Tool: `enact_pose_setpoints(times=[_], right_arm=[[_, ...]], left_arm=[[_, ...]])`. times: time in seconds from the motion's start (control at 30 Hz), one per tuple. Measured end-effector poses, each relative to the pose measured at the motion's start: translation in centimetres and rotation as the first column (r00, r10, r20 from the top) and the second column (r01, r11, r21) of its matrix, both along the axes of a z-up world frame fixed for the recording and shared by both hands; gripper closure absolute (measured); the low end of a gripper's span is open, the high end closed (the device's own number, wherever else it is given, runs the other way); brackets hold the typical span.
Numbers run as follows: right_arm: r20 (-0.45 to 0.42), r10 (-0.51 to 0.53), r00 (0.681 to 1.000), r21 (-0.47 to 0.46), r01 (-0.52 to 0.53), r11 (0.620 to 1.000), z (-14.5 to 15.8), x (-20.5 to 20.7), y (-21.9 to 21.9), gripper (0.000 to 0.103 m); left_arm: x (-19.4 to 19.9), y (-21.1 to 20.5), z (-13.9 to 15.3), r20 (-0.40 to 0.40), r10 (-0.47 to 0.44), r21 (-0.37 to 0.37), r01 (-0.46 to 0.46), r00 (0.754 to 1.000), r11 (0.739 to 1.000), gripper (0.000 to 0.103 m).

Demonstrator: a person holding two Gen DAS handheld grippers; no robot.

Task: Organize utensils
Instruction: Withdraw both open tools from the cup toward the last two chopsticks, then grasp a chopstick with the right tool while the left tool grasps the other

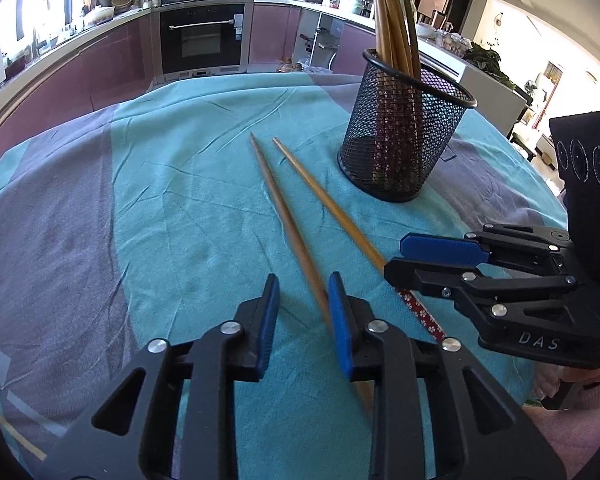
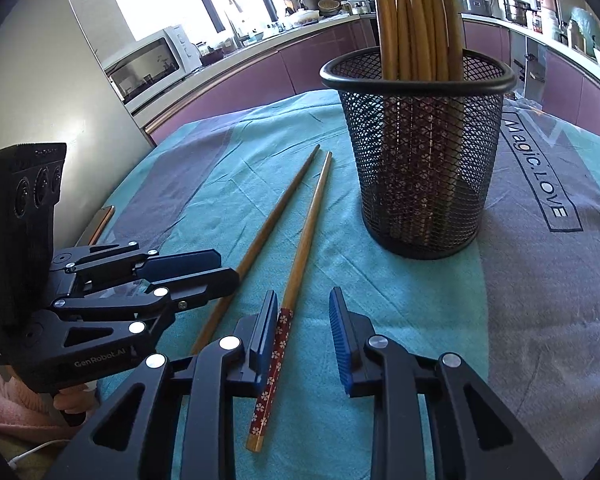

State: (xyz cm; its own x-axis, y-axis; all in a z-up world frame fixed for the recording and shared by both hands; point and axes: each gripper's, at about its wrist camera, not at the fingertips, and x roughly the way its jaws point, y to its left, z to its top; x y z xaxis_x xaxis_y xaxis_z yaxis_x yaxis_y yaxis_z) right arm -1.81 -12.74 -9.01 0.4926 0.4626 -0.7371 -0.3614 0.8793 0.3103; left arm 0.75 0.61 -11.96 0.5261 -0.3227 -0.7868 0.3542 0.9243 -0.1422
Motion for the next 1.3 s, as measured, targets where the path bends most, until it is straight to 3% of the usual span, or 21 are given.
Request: enact_pose_setpoints(times=[0.47,0.63,0.83,1.23,1.3], right_arm=[[0.027,0.014,1.000,-0.023,-0.014,1.000,0.4,1.3,1.3,0.077],[0.022,0.007,1.000,-0.033,-0.006,0.999,0.1,2.6,1.8,0.078],[0.004,-0.015,1.000,-0.016,0.015,1.000,-0.1,2.6,1.2,0.095],[-0.023,-0.025,0.999,0.018,0.026,1.000,-0.2,0.6,0.2,0.097],[-0.019,-0.014,1.000,-0.002,0.014,1.000,-0.1,0.5,0.5,0.095]], left_arm=[[0.6,0.3,0.5,0.023,0.006,0.011,-0.007,1.000,1.000,0.077],[1.7,0.1,-0.1,-0.001,0.018,0.026,-0.018,1.000,1.000,0.080],[1.5,0.4,-0.2,-0.011,0.030,-0.005,-0.030,0.999,1.000,0.092],[-1.6,0.8,-0.4,-0.034,0.049,-0.017,-0.050,0.998,0.999,0.093],[-1.7,0.7,-0.3,-0.029,0.045,-0.018,-0.045,0.999,0.999,0.087]])
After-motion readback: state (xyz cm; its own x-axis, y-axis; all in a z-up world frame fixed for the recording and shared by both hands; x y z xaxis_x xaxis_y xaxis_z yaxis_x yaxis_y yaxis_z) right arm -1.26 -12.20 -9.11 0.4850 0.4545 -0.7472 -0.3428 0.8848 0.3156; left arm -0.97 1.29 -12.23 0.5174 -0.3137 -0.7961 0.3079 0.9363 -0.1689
